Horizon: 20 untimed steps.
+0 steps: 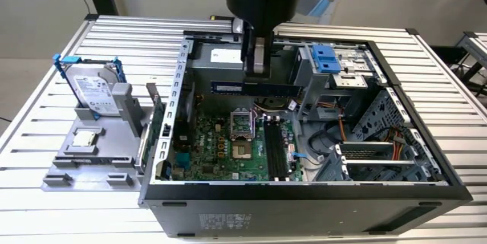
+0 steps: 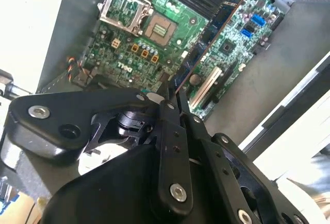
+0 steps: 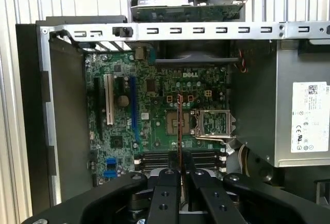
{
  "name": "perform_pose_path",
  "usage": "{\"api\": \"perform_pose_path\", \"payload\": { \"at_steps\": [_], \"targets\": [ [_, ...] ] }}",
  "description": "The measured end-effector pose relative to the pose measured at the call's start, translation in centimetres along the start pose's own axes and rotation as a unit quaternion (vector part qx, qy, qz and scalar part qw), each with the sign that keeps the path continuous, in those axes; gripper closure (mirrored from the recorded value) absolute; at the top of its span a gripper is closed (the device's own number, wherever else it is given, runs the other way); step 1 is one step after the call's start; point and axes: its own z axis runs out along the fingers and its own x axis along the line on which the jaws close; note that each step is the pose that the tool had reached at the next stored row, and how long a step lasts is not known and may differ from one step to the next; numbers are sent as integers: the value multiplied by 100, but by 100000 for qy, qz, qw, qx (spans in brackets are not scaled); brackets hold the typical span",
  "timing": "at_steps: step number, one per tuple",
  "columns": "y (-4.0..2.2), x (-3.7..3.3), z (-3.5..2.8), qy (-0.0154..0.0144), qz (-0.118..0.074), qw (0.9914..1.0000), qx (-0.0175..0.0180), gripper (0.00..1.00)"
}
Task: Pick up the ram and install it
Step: 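Pick up the ram and move it above insertion slot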
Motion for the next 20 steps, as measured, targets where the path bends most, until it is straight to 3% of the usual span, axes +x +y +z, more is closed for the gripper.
{"api": "perform_pose_path", "payload": {
  "at_steps": [20],
  "targets": [
    [-349,-19,-3,3,-2,100000,-1,100]
  ]
}}
